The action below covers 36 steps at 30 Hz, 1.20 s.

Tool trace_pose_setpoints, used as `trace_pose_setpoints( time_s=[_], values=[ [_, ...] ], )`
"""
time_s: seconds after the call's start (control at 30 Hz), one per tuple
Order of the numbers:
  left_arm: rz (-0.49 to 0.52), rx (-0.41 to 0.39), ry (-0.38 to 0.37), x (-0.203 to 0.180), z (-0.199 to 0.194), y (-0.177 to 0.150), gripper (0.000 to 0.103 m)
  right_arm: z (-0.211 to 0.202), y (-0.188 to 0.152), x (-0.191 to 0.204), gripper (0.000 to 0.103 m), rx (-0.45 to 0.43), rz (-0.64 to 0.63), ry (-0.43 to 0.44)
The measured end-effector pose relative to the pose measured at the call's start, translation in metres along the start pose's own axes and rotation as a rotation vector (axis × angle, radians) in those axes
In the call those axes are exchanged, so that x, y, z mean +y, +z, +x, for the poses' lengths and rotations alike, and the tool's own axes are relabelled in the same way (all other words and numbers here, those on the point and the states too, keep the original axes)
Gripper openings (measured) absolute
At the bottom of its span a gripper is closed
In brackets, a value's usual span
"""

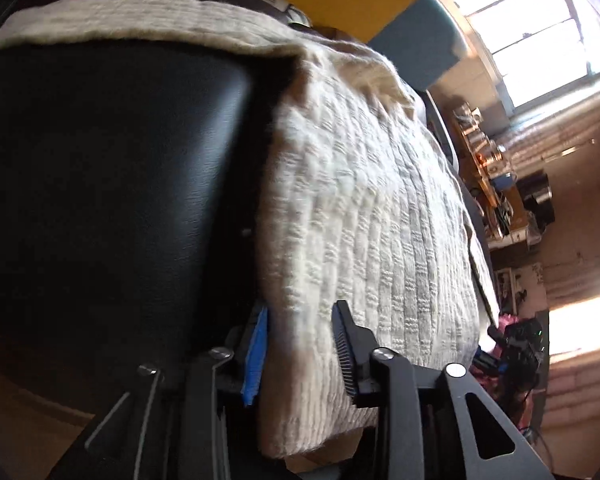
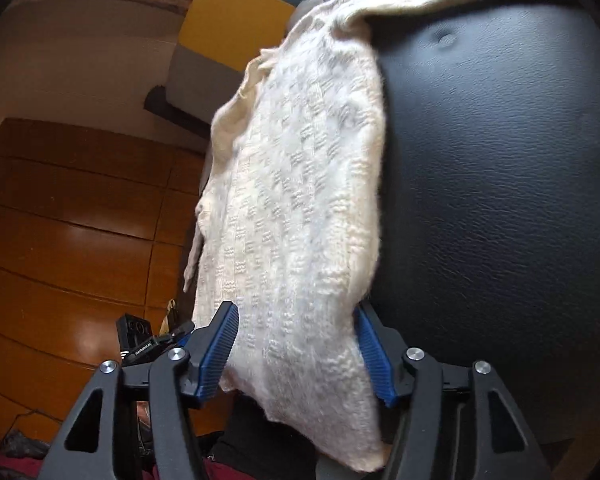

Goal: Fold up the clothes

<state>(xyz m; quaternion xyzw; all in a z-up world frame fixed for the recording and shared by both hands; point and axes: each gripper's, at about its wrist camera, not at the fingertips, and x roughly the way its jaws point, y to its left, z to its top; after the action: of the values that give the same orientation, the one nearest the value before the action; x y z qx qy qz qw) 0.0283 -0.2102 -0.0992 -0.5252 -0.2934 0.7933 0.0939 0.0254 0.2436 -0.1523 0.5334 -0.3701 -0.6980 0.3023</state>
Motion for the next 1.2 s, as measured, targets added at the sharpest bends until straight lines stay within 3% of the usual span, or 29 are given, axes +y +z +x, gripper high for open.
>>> trace_pose_setpoints(
  time_s=[0.07,0.1,0.13,0.17,0.23,0.3,0.33,0.47,0.57,0.63,0.73,0.8,0.9,1.03,1.13,1.2],
  values=[
    [0.036,-0.005,0.039,-0.009,0.005,0.0,0.038,0.002,0.001,0.003,0.06,0.006,0.001,-0.041],
    [0.054,-0.011,0.054,-0.012,0.006,-0.001,0.039,0.003,-0.002,0.009,0.053,0.011,-0.053,-0.111],
    [0.069,-0.01,0.067,-0.015,0.007,-0.001,0.039,0.004,-0.004,0.014,0.041,0.015,-0.107,-0.182],
    [0.084,-0.009,0.08,-0.017,0.008,-0.001,0.039,0.004,-0.006,0.02,0.013,0.02,-0.161,-0.252],
    [0.137,-0.008,0.134,-0.026,0.011,-0.004,0.037,0.007,-0.011,0.032,0.012,0.026,-0.235,-0.341],
    [0.231,-0.008,0.233,-0.042,0.016,-0.008,0.025,0.013,-0.019,0.049,0.01,0.048,-0.321,-0.438],
    [0.248,-0.007,0.238,-0.047,0.015,-0.008,0.012,0.013,-0.023,0.06,0.009,0.053,-0.366,-0.473],
    [0.172,0.007,0.051,-0.056,-0.005,0.005,0.01,-0.013,-0.026,0.124,0.009,-0.009,-0.529,-0.513],
    [0.122,0.005,-0.045,-0.06,-0.019,0.017,0.01,-0.034,-0.019,0.159,0.005,-0.051,-0.641,-0.624],
    [0.11,0.031,-0.02,-0.061,-0.014,0.024,0.01,-0.027,-0.011,0.151,0.005,-0.002,-0.653,-0.718],
    [0.073,0.143,0.089,-0.045,0.016,0.024,0.012,0.002,-0.006,0.107,0.005,0.11,-0.615,-0.818],
    [0.044,0.194,0.141,-0.035,0.03,0.023,0.014,0.008,-0.008,0.083,0.006,0.136,-0.551,-0.795],
    [0.017,0.143,0.101,-0.029,0.012,0.02,0.02,-0.003,-0.009,0.064,0.017,0.105,-0.459,-0.75],
    [0.011,0.091,0.077,-0.018,-0.015,0.008,0.035,-0.039,-0.021,0.057,0.024,0.034,-0.356,-0.56],
    [0.004,0.13,0.011,-0.009,-0.023,-0.01,0.043,-0.043,-0.049,0.074,0.026,0.094,-0.415,-0.391],
    [-0.008,0.142,-0.005,-0.006,-0.021,-0.015,0.043,-0.025,-0.072,0.097,0.027,0.123,-0.537,-0.403]
  ],
)
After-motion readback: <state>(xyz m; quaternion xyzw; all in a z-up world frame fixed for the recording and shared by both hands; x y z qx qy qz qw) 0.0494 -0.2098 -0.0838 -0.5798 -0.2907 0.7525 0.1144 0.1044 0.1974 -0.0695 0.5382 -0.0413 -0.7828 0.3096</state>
